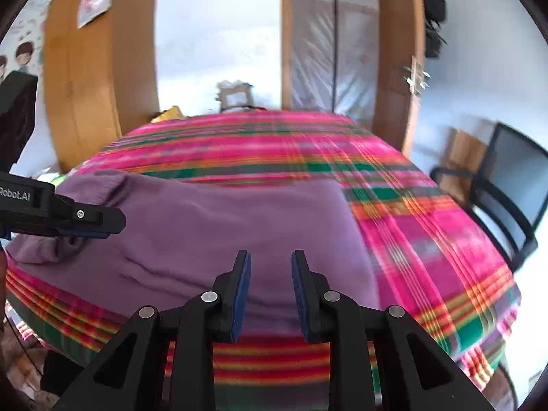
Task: Fold clothes
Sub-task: 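Move the open right tool back over the folded purple sweatpants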
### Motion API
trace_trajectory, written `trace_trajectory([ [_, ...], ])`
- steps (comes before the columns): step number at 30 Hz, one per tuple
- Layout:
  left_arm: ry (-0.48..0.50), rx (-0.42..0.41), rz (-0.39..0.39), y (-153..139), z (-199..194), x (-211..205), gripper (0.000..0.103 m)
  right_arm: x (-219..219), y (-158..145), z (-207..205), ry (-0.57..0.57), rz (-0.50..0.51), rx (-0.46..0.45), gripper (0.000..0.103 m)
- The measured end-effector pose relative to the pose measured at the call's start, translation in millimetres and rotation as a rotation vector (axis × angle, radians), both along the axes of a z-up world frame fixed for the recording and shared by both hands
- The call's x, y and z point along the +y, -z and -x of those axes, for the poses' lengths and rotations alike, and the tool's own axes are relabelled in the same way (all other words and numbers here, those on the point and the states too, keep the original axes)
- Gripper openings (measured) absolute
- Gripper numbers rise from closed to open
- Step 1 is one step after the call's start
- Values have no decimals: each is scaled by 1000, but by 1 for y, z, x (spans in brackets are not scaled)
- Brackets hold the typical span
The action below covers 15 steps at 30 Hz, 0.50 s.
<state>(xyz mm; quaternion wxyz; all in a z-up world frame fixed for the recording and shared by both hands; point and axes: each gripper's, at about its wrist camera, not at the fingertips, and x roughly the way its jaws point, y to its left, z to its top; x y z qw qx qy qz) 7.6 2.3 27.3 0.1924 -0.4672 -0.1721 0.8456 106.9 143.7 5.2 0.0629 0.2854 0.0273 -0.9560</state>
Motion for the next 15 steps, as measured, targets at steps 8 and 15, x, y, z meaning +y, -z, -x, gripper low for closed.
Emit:
trace_trajectory([
  [8, -130, 34, -41, -17, -19, -58, 38, -48, 13, 22, -145, -17, -42, 25],
  [15, -275, 50, -46, -18, -27, -108, 38, -65, 5, 32, -150, -49, -15, 26],
])
